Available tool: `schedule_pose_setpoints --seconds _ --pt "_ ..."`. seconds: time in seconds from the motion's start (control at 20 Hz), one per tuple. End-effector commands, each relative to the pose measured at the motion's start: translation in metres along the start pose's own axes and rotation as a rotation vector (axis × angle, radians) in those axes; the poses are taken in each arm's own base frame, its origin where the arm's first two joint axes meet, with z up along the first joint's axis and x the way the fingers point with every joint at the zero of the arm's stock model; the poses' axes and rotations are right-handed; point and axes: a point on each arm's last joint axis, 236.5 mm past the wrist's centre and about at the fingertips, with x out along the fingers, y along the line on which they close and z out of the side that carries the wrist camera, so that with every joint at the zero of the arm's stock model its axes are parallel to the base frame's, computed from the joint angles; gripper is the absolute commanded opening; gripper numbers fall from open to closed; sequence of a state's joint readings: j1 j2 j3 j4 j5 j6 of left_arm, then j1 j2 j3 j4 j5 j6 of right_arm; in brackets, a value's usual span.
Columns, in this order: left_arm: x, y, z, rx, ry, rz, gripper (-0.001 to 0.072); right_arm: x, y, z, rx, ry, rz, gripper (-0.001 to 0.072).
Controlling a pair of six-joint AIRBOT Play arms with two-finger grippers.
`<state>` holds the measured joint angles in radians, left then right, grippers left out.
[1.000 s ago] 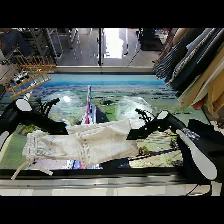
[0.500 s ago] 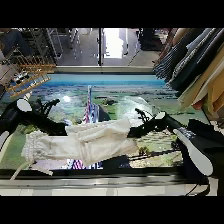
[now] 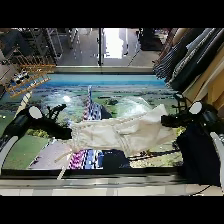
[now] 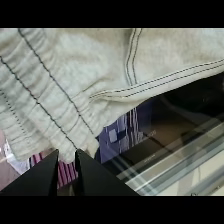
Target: Fold the clothes and pants, and hang the long-sleeved shirts on hangers.
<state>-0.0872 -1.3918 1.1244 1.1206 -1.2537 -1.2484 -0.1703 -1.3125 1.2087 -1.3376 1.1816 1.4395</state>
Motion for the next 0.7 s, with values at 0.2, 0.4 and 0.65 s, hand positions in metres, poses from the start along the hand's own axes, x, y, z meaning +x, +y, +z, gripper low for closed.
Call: schedule_pose_setpoints --seconds 0.2,0.4,0.65 --pt "0.05 -0.003 0.037 -0.014 -0.109 0.002 0.006 -0.08 0.105 0.04 -0.007 -0.165 0.067 0.0032" --pt "0.015 0.002 0.036 -0.026 -0.1 -0.015 0.006 -0.06 0.215 0.018 -0.073 -0.134 0.187 0.0032" --pt "-0.092 0.0 0.021 -0.027 -0.19 -0.011 0.006 0.002 0.378 -0.047 -0.278 -0.119 0.373 0.0032"
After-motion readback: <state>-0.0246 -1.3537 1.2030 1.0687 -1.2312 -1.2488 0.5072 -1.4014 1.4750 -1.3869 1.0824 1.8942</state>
